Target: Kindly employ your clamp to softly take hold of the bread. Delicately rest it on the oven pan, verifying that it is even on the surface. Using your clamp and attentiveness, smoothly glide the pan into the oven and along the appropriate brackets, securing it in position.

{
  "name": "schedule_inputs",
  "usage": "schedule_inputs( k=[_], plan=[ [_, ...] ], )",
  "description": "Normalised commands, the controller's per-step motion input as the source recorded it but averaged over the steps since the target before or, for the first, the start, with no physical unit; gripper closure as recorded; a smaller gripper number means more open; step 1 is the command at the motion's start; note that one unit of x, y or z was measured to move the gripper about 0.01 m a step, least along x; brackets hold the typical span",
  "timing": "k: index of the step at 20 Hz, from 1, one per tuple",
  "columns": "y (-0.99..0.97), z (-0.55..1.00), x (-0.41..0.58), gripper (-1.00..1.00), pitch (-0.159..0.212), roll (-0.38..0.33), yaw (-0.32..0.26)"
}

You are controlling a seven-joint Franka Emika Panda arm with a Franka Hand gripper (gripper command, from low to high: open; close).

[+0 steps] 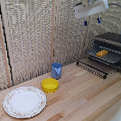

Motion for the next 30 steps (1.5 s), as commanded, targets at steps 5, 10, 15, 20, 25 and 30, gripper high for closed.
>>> schedule_inputs(
  k=[5,10,15,20,25,30],
  plan=[
    [-0.07,-0.06,-0.060,-1.00,-0.047,-0.368,0.190],
    [-0.07,-0.14,-0.029,-1.00,-0.029,-0.365,0.202],
    [-0.04,-0.05,-0.116,-1.00,0.059,-0.339,0.215],
    [0.01,0.00,-0.259,-1.00,0.251,-0.271,0.199],
    [0.10,0.00,-0.321,-1.00,0.351,-0.190,0.164],
    [0.05,-0.05,-0.278,-1.00,0.315,-0.201,0.183]
  ],
)
